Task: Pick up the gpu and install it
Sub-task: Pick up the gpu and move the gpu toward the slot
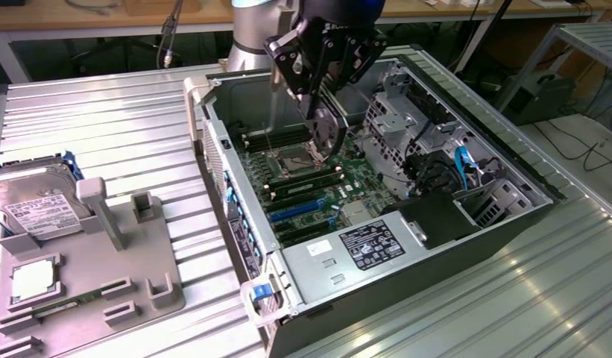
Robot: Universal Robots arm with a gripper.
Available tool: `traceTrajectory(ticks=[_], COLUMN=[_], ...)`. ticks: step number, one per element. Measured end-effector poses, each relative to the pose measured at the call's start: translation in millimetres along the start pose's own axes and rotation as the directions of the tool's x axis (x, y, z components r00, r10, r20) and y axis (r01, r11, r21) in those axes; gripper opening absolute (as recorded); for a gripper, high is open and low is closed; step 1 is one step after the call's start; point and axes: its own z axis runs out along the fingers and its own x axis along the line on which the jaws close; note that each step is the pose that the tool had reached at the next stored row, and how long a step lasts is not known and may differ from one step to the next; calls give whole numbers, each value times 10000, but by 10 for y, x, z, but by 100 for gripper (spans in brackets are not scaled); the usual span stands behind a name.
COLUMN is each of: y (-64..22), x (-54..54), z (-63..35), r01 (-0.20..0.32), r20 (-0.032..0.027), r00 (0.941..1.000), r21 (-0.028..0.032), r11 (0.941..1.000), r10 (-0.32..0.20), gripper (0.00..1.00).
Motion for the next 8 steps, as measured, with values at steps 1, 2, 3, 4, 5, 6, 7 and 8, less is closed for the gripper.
traceTrajectory(ticks=[1, 2, 3, 4, 5, 6, 7, 8], y=[-1, -1, -1, -2, -2, -3, -3, -3], x=[-9, -19, -28, -37, -46, -55, -62, -69], z=[0, 0, 1, 1, 1, 1, 1, 2], r01=[1, 1, 1, 1, 1, 0, 0, 0], r20=[1, 0, 0, 0, 0, 0, 0, 0], r00=[10000, 10000, 10000, 10000, 10000, 10000, 10000, 10000], r21=[0, 0, 0, 0, 0, 0, 0, 0], r11=[10000, 10000, 10000, 10000, 10000, 10000, 10000, 10000], r10=[-1, -1, -1, -1, -1, 0, 0, 0], gripper=[28, 28, 28, 28, 28, 28, 28, 28])
